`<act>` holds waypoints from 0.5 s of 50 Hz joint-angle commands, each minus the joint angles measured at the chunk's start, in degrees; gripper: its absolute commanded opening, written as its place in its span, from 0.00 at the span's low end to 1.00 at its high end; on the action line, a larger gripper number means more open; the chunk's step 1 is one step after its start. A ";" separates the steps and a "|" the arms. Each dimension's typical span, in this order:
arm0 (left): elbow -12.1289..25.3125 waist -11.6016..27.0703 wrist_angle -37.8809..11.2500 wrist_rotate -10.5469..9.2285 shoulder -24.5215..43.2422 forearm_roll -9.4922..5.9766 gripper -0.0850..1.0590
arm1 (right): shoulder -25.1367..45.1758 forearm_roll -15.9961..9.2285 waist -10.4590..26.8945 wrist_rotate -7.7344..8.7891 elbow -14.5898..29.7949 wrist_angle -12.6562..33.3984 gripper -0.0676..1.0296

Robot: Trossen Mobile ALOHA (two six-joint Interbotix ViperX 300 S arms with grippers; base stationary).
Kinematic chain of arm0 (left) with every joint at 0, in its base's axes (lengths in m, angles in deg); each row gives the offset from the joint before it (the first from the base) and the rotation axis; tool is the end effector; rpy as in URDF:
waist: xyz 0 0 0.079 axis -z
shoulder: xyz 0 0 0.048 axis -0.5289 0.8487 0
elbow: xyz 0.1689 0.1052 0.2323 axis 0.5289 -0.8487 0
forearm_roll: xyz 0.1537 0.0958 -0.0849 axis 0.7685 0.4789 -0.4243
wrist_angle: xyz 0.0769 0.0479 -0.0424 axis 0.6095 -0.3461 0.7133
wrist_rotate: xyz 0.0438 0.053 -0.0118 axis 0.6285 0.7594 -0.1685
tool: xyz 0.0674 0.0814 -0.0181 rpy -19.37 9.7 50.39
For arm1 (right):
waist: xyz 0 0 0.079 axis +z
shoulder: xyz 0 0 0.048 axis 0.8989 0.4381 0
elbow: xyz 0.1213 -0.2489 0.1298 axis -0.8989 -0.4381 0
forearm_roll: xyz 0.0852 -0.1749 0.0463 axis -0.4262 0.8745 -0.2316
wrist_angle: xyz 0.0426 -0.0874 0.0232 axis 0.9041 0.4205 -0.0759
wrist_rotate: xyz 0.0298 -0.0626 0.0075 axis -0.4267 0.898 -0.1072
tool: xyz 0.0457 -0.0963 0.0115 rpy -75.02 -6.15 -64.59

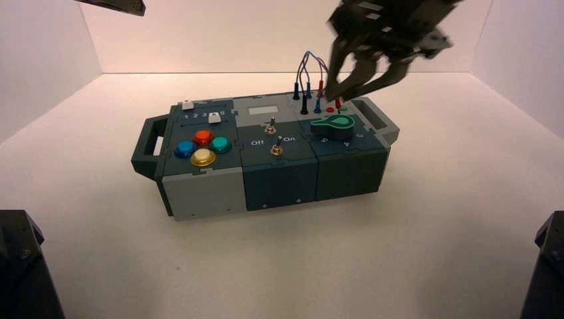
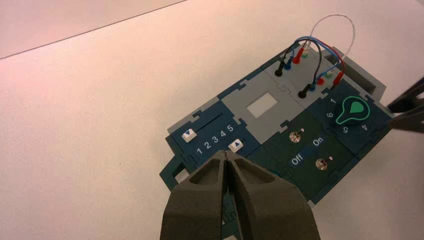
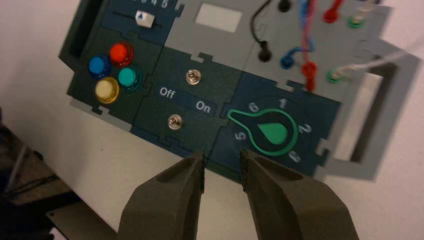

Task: Pull the black wire.

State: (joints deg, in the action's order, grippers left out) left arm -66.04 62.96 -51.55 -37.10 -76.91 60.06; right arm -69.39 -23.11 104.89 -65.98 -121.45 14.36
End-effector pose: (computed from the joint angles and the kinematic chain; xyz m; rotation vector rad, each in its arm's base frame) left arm 0.2121 -0.1139 0.1810 0.1737 0.7201 -0.4343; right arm 0.2132 0.2120 0.0935 -0.1195 1.0886 0.6343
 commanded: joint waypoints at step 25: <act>2.02 0.18 0.44 0.09 0.26 0.09 0.05 | 9.23 6.42 0.35 0.18 6.15 -7.82 0.42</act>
State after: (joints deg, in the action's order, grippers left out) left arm -66.04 62.96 -51.55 -37.10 -76.82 59.97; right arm -60.07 -17.48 105.68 -65.89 -116.80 7.95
